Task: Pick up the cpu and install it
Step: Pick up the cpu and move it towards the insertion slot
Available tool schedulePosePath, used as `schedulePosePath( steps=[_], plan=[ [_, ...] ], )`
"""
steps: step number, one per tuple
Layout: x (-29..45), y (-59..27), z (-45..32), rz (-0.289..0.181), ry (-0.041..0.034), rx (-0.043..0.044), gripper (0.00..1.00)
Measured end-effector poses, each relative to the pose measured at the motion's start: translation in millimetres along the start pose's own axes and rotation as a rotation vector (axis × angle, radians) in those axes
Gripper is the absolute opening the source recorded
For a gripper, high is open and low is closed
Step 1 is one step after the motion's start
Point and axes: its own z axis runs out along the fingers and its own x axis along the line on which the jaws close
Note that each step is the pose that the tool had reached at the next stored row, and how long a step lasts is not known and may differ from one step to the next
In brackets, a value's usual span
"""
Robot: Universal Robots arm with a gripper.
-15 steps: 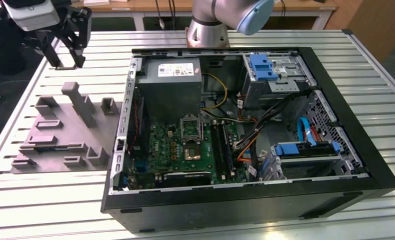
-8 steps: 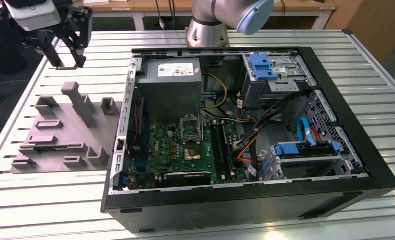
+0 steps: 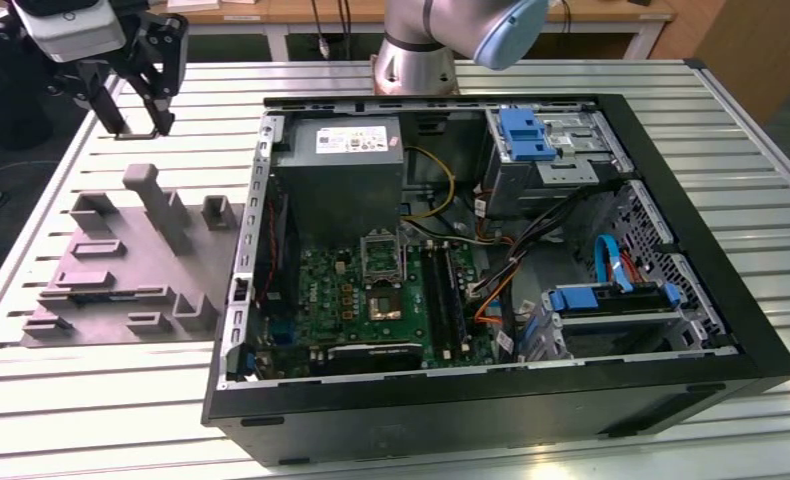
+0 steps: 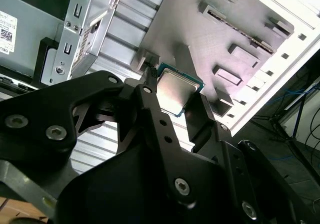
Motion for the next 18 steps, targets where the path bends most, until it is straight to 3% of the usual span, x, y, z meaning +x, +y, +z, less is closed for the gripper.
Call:
schedulePosePath(
  steps=[18],
  plan=[
    [-6.9, 0.3, -0.1, 0.000, 0.0000, 0.0001, 0.47]
  ],
)
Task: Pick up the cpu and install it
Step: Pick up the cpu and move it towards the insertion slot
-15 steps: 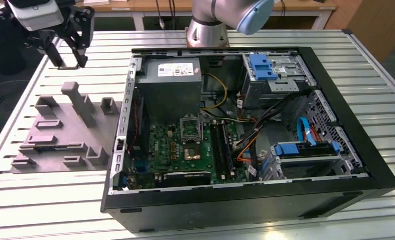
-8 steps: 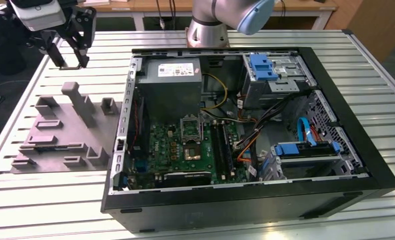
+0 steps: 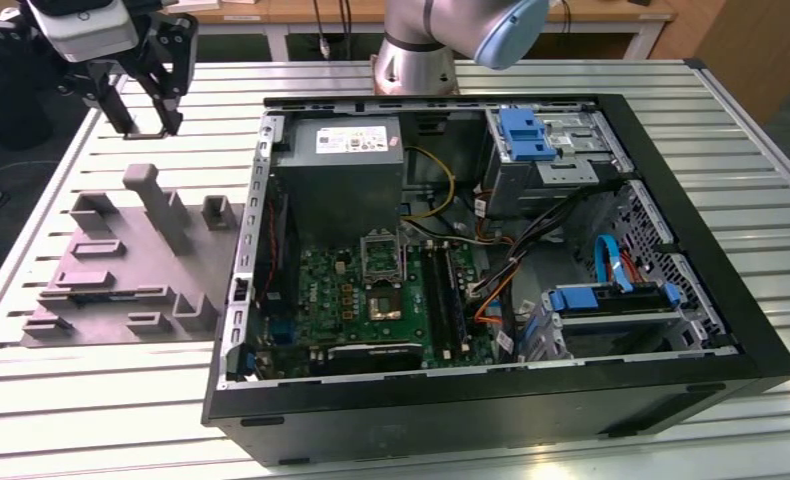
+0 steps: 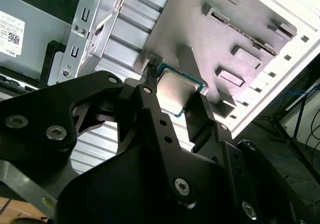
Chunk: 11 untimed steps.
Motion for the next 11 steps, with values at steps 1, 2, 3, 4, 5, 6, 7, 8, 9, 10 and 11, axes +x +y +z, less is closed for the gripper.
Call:
schedulePosePath(
  steps=[1, 2, 3, 4, 5, 6, 7, 8, 9, 10, 11],
  plan=[
    [0.0, 0.0, 0.0, 0.000, 0.0001, 0.0000, 0.47],
    [0.0, 0.0, 0.0, 0.000, 0.0001, -0.0001, 0.47],
    [-0.2, 0.0, 0.0, 0.000, 0.0001, -0.0001, 0.47],
    [-0.6, 0.0, 0.0, 0.000, 0.0001, 0.0000, 0.47],
    [-0.7, 0.0, 0.0, 0.000, 0.0001, 0.0000, 0.47],
    [-0.9, 0.1, 0.0, 0.000, 0.0001, 0.0000, 0.47],
    [-1.1, 0.1, 0.0, 0.000, 0.0001, 0.0000, 0.47],
    [-1.4, 0.1, 0.0, 0.000, 0.0001, 0.0000, 0.47],
    [-1.7, 0.1, 0.0, 0.000, 0.0001, -0.0001, 0.47],
    [-2.1, 0.1, 0.0, 0.000, 0.0001, -0.0001, 0.47],
    [-2.4, 0.1, 0.0, 0.000, 0.0001, -0.0001, 0.47]
  ],
)
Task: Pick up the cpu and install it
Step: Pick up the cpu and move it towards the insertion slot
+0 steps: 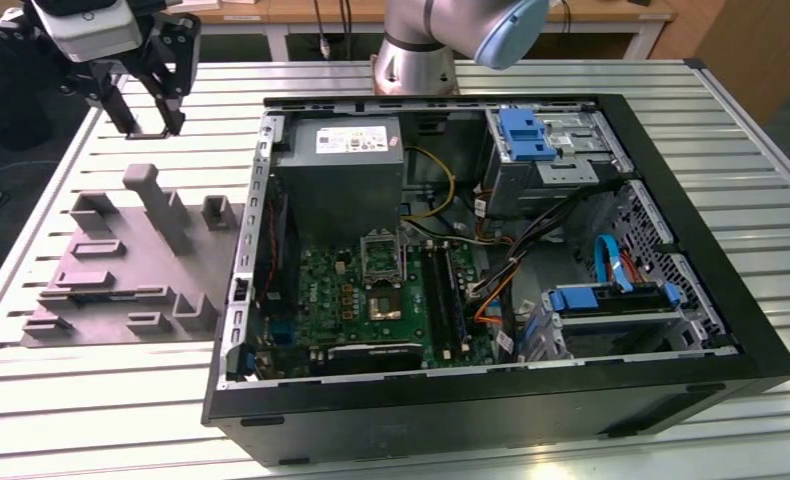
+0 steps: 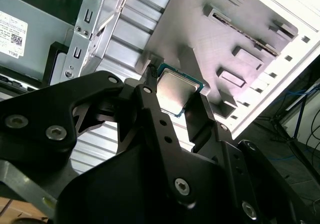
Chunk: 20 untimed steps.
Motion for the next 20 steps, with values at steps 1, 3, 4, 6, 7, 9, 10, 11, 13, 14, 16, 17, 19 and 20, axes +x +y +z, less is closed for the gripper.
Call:
schedulePosePath(
  steps=[1, 3, 4, 6, 7, 9, 10, 11, 13, 14, 16, 17, 19, 20],
  plan=[
    [-0.4, 0.0, 0.0, 0.000, 0.0000, 0.0000, 0.47],
    [-1.3, 0.0, 0.0, 0.000, 0.0000, 0.0001, 0.47],
    [-1.8, 0.1, 0.0, 0.000, 0.0001, 0.0001, 0.47],
    [-3.0, 0.1, 0.0, 0.000, 0.0001, 0.0001, 0.47],
    [-3.5, 0.1, 0.0, 0.000, 0.0001, 0.0000, 0.47],
    [-4.7, 0.2, -0.1, 0.000, 0.0001, 0.0001, 0.47],
    [-5.2, 0.2, -0.1, 0.000, 0.0001, 0.0001, 0.47],
    [-5.7, 0.2, -0.1, 0.000, 0.0000, 0.0000, 0.47],
    [-6.3, 0.2, 0.0, 0.000, 0.0000, 0.0000, 0.47],
    [-6.4, 0.3, 0.0, 0.000, 0.0000, 0.0000, 0.47],
    [-6.9, 0.3, -0.1, 0.000, 0.0000, 0.0001, 0.47],
    [-7.2, 0.3, 0.0, 0.000, 0.0000, 0.0000, 0.47],
    [-7.6, 0.3, -0.1, 0.000, 0.0001, 0.0001, 0.47],
    [-7.9, 0.3, -0.1, 0.000, 0.0001, 0.0001, 0.47]
  ],
)
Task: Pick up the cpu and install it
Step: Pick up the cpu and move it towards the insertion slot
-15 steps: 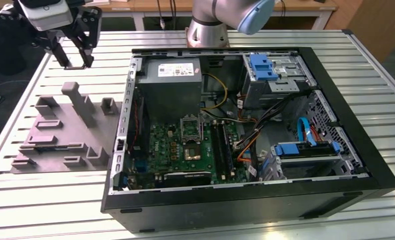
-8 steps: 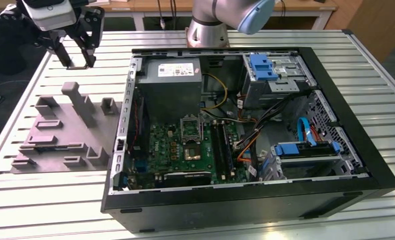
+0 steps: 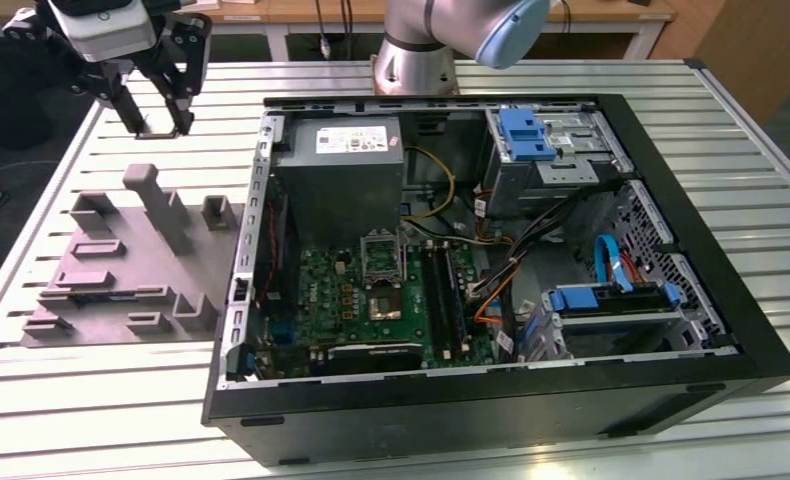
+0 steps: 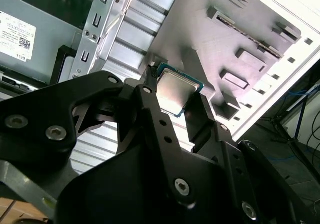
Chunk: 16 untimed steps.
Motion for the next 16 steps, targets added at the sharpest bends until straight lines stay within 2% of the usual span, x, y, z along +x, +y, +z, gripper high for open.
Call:
schedulePosePath(
  steps=[1, 3, 16],
  plan=[
    [-0.1, 0.0, 0.0, 0.000, -0.0001, 0.0000, 0.47],
    [-6.7, 0.3, 0.0, 0.000, -0.0001, -0.0001, 0.47],
    [-9.5, 0.4, 0.0, 0.000, 0.0000, 0.0000, 0.47]
  ],
)
